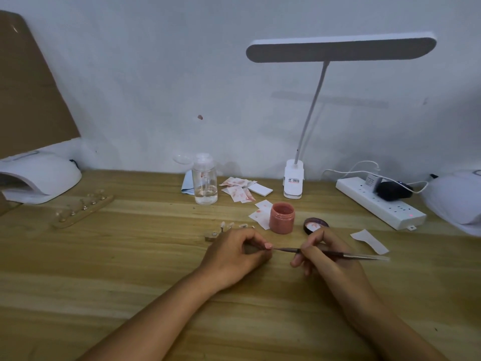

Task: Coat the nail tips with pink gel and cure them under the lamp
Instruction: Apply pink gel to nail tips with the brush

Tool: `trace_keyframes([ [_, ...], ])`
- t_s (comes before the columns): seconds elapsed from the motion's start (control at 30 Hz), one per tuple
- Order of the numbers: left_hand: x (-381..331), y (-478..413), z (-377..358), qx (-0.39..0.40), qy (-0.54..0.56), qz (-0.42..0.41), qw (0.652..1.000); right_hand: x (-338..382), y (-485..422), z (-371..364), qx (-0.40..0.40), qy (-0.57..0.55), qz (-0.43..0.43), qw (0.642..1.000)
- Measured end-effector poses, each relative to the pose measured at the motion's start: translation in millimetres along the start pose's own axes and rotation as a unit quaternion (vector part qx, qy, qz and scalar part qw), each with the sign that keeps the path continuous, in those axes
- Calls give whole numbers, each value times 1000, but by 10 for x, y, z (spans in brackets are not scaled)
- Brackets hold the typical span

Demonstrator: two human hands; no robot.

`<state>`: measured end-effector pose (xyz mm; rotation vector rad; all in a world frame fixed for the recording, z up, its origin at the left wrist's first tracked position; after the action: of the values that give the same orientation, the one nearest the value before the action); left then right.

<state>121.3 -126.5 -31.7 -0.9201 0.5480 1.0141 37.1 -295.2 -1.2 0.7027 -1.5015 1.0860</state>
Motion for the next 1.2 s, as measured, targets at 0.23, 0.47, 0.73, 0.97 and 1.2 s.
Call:
trace_keyframes([
  [0.23,-70,27,33,-33,53,-20,998,-25,-32,75,-42,-39,-12,998],
  [0.47,-76,21,361,-115,125,9,985,-43,-47,89,-50,-67,-41,996],
  [0.73,310,-82,911,-165,165,124,964,-22,-35,89,-63,-48,-43,996],
  [0.97,476,-114,884,-155,135,139,969,-9,-28,72,-77,-27,-47,996],
  [1.2,536,-136,803,-125,50,113,984,-11,-42,63,-72,-26,-47,996],
])
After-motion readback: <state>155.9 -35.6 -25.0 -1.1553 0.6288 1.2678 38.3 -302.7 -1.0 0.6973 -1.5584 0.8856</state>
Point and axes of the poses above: each hand's wrist, its own y-axis away from the middle knuckle, its own z-axis out of the back of the hand, x = y × z, the point moved 5 cm from there along -y, towards the middle knuckle, and after that the axes turned 13 degrees about -x, right-handed, at the moved point
